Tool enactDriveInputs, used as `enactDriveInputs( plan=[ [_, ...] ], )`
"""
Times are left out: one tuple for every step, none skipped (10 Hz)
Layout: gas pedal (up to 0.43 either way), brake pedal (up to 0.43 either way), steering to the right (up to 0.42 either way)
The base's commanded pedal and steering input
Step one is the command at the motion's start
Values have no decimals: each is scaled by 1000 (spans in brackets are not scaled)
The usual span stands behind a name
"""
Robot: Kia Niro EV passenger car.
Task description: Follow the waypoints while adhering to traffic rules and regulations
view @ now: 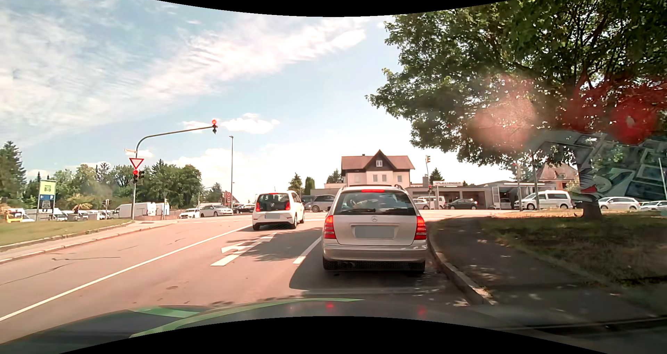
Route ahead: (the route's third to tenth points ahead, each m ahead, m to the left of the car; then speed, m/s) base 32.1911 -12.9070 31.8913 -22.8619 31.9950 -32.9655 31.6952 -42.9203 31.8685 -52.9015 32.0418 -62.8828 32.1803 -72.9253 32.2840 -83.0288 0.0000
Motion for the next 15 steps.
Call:
enactDriveInputs(
  plan=[
    [0,280,81],
    [0,280,81],
    [0,280,81],
    [0,280,80],
    [0,280,81],
    [0,280,81],
    [0,280,81],
    [0,280,81],
    [0,280,81],
    [0,287,81],
    [0,280,81],
    [0,280,81],
    [0,287,81],
    [0,280,81],
    [0,280,80]
  ],
)
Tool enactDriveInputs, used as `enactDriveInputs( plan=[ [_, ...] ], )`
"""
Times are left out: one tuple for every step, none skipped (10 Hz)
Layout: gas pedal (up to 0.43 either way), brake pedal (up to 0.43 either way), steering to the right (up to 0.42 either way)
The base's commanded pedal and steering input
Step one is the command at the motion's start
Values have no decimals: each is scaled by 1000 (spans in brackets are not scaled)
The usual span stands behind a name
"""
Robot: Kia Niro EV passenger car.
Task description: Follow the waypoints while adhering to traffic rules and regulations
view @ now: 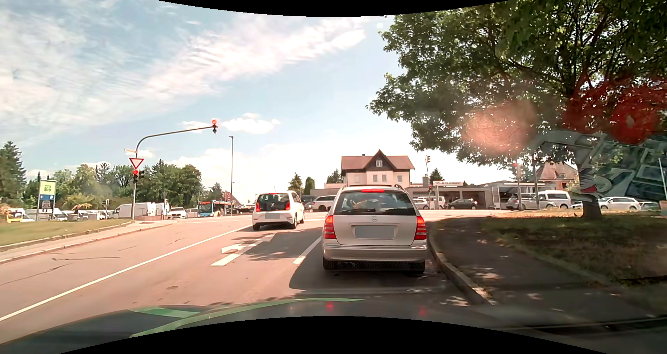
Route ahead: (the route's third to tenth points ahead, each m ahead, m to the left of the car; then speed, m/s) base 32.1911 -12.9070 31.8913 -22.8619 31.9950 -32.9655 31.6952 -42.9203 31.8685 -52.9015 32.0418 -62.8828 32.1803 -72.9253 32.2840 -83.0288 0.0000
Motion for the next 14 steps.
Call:
enactDriveInputs(
  plan=[
    [0,280,81],
    [0,280,80],
    [0,280,81],
    [0,287,80],
    [0,287,80],
    [0,287,80],
    [0,287,81],
    [0,287,81],
    [0,287,81],
    [0,287,80],
    [0,287,80],
    [0,287,81],
    [0,287,81],
    [0,287,81]
  ],
)
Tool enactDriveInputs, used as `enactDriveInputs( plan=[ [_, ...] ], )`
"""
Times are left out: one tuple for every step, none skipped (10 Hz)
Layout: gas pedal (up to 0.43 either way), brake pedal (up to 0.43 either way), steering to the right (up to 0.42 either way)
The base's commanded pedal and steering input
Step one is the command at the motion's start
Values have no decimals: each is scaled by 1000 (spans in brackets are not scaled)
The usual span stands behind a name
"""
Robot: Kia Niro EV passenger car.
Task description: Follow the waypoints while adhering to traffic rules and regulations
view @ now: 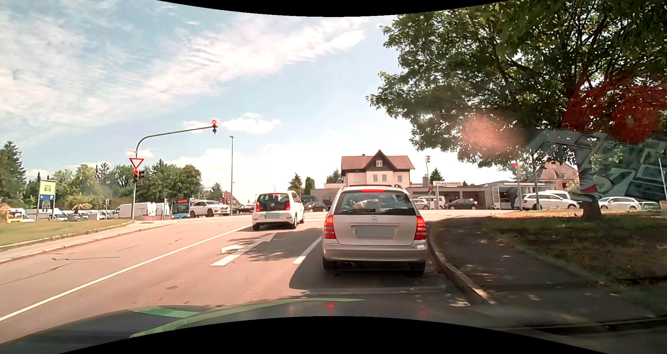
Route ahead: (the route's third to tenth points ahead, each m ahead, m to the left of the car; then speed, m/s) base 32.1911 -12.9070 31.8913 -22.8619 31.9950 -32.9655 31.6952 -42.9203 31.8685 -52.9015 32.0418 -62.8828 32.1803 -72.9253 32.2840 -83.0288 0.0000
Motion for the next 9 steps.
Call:
enactDriveInputs(
  plan=[
    [0,287,81],
    [0,293,81],
    [0,287,81],
    [0,287,81],
    [0,287,81],
    [0,287,81],
    [0,287,81],
    [0,287,81],
    [0,287,81]
  ],
)
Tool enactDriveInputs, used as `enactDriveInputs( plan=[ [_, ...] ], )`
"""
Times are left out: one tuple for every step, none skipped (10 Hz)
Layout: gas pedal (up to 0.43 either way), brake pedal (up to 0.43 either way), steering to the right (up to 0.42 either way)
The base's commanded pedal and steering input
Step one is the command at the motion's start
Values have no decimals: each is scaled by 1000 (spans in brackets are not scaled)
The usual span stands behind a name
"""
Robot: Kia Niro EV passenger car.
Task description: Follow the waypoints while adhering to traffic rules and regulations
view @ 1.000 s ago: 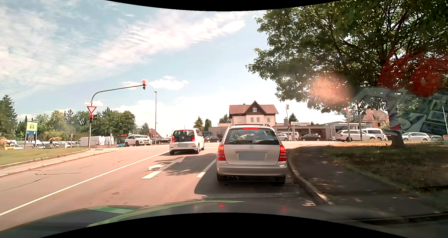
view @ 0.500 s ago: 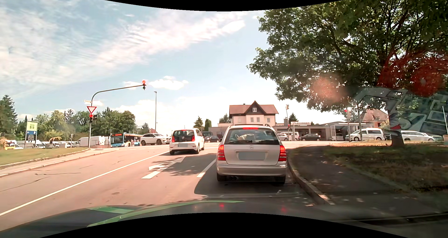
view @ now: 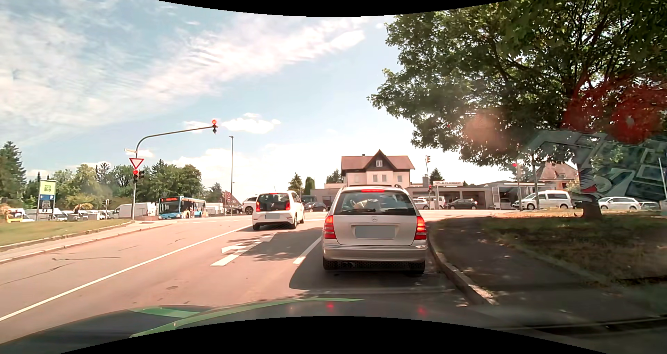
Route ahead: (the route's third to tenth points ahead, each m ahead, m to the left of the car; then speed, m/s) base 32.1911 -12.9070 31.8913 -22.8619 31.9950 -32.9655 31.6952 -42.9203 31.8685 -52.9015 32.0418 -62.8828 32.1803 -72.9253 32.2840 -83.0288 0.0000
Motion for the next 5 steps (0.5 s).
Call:
enactDriveInputs(
  plan=[
    [0,287,80],
    [0,293,81],
    [0,287,81],
    [0,287,81],
    [0,293,81]
  ],
)
